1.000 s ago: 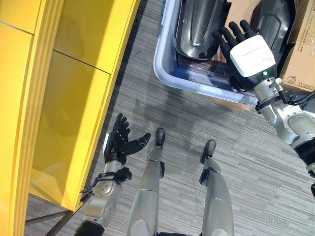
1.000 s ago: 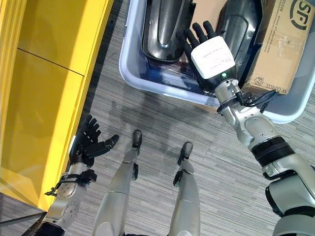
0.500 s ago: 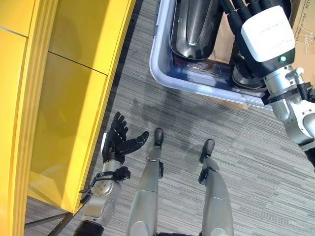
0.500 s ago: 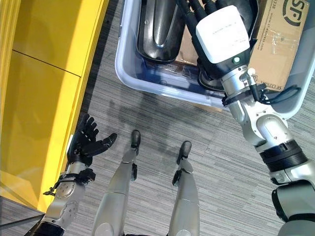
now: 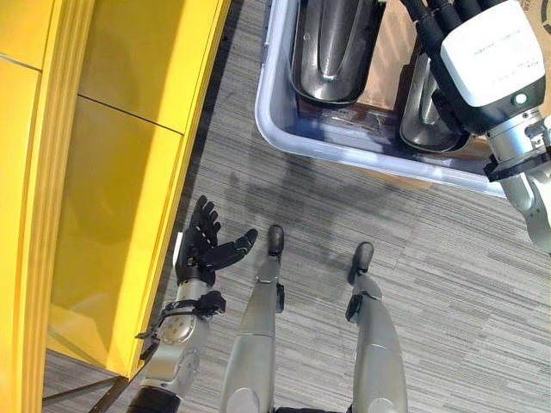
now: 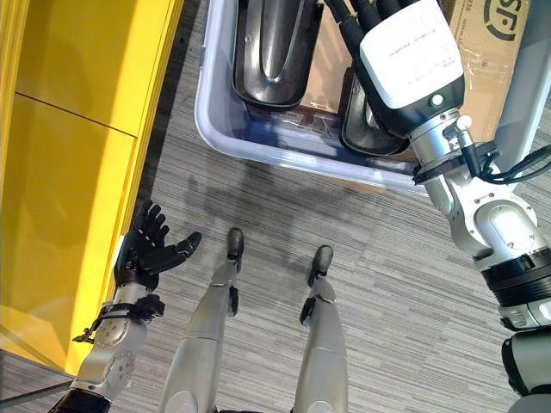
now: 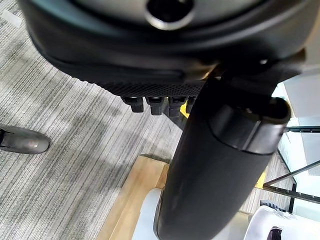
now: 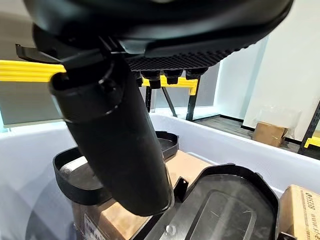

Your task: Move parts from the plastic box to the shelf.

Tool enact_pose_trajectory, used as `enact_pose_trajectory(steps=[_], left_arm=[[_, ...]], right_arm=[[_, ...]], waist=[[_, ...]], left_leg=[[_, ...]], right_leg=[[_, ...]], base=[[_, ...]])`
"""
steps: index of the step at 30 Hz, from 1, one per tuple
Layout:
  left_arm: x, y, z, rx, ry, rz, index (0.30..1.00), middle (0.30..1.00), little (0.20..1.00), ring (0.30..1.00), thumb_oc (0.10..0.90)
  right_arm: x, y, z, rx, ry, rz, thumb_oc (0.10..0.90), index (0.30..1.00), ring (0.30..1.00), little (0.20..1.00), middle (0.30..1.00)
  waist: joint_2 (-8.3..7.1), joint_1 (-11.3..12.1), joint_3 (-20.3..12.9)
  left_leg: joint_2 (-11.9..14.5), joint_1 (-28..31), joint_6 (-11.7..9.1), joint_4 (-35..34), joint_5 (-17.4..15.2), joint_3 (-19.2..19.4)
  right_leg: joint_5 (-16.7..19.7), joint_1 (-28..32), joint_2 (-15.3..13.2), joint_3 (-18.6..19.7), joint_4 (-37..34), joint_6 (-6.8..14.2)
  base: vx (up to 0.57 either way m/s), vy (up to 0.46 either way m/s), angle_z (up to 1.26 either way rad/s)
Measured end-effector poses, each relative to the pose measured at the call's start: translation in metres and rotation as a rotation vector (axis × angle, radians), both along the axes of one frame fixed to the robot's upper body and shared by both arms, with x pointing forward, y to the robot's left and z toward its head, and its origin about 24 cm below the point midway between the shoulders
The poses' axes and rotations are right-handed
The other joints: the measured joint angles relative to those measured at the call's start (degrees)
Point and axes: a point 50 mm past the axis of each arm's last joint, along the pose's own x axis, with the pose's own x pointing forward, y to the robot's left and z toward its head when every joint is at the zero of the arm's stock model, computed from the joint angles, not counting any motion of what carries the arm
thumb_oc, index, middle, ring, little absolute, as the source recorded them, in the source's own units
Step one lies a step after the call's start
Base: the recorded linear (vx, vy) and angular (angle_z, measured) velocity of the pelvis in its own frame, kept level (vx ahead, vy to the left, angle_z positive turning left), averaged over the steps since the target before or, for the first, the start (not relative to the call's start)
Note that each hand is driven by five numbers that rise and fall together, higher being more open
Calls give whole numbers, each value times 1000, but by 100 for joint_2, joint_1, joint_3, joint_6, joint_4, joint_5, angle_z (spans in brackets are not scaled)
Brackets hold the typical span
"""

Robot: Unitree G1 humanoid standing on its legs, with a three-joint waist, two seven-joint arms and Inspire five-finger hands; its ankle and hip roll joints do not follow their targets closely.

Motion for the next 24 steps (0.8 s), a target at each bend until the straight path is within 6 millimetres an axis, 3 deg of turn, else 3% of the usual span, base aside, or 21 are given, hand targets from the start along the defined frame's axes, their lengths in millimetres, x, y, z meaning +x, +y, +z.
enact_pose_trajectory(steps=[8, 16, 24], left_arm=[[0, 0, 0, 0, 1, 0, 1000, 1000, 1000, 1000, 900], [-1, 1, -2, 0, 9, 3, 1000, 1000, 1000, 1000, 900], [-1, -1, -3, -1, 11, -6, 1000, 1000, 1000, 1000, 900]], right_arm=[[2, 1, -7, 37, 15, 12, 900, 1000, 1000, 1000, 1000], [27, -39, -25, 231, 107, -150, 900, 1000, 1000, 1000, 1000], [50, -48, -23, 391, 141, -199, 900, 1000, 1000, 1000, 1000]], waist=[[-1, -8, -1], [-4, 57, -2], [-3, 119, -2]], left_leg=[[2, 24, 0, 6, 0, 2], [-6, 31, 6, 11, 6, -25], [-4, 20, 1, -7, 9, -31]], right_leg=[[3, 28, 3, 5, 3, -2], [3, 58, -2, -15, 5, -1], [1, 38, 0, -20, -11, -2]], base=[[0, 0, 0], [0, 0, 0], [0, 0, 0]])
